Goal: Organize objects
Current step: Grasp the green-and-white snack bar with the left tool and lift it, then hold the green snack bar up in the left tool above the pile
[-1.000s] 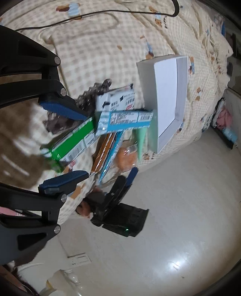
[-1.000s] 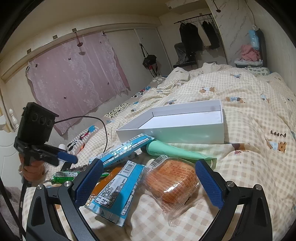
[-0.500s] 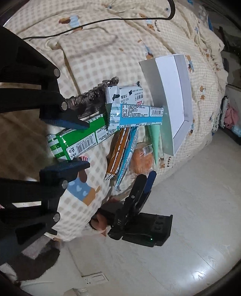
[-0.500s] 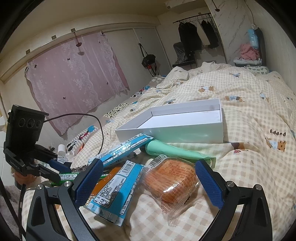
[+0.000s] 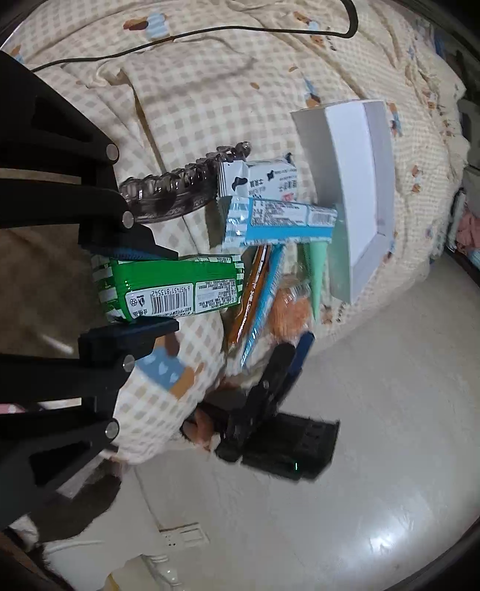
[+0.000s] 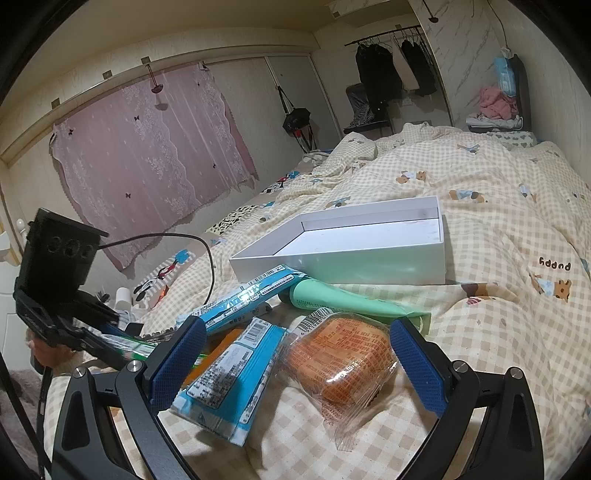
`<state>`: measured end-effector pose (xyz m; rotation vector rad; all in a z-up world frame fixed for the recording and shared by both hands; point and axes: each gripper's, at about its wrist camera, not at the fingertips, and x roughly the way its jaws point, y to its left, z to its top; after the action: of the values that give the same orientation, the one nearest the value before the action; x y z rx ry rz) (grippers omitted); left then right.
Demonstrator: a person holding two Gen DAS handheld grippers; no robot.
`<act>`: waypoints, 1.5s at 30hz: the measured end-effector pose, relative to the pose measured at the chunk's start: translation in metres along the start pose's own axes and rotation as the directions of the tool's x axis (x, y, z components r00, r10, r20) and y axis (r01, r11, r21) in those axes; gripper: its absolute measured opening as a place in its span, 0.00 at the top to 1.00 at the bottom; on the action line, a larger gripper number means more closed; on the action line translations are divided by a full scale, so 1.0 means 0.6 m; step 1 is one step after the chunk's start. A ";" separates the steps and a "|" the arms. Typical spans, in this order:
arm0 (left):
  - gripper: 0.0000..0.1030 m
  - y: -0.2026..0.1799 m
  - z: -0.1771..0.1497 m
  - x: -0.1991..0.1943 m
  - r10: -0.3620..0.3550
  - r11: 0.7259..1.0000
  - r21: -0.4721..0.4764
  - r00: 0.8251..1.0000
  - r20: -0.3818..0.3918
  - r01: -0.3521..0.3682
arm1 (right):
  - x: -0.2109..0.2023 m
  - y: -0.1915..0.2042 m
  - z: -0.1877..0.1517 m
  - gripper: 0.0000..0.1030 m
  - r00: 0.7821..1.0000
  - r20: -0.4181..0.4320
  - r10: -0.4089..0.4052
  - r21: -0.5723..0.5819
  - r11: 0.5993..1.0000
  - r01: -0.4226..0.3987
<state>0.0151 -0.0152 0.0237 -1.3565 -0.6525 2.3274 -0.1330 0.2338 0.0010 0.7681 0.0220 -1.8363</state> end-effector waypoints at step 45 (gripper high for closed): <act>0.68 0.306 -0.008 0.059 0.109 0.951 -0.309 0.965 0.240 -0.031 | 0.003 -0.001 -0.002 0.02 1.000 -0.004 0.003 0.009 1.000 -0.003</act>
<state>-0.0125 -0.1473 -0.1063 -1.2252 -1.0958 2.5655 -0.1332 0.2330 -0.0010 0.7779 0.0150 -1.8328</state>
